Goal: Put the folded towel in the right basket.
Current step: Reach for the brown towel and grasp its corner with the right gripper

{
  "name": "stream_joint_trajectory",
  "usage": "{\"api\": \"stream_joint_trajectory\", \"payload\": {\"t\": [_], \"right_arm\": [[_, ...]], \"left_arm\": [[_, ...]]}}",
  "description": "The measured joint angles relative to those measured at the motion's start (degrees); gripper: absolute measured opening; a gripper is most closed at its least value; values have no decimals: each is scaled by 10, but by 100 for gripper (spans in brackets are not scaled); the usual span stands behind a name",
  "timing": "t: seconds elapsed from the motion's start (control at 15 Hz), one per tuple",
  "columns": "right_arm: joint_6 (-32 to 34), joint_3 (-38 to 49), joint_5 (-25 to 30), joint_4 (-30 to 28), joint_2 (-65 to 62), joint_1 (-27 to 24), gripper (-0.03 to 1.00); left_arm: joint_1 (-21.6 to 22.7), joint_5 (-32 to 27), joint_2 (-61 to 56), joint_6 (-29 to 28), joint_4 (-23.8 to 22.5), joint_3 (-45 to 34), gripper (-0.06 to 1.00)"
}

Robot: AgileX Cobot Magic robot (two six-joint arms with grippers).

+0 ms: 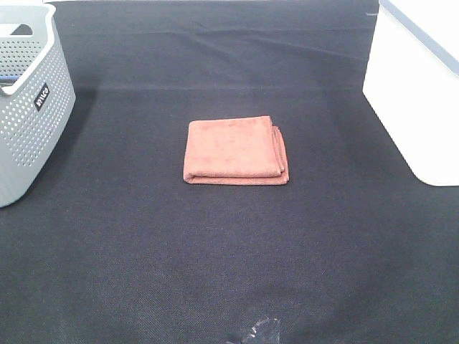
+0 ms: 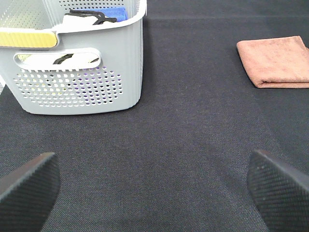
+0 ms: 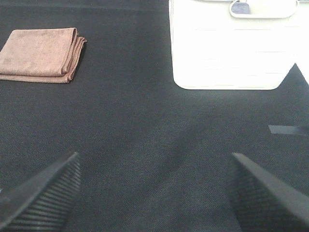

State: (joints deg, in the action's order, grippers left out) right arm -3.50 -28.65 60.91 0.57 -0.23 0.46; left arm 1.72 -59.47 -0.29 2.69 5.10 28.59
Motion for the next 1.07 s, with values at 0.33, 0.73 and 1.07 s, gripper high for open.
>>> {"api": "stream_joint_trajectory", "payload": {"t": [0.33,0.73,1.07], "right_arm": [[0,0,0,0,0,0,81],[0,-114,16,63,249,0,81],[0,-336,22,100,552,0,81]], "left_arm": [[0,0,0,0,0,0,99],[-15,0,0,0,-1,0,99],[-15,0,0,0,-1,0,99]]}}
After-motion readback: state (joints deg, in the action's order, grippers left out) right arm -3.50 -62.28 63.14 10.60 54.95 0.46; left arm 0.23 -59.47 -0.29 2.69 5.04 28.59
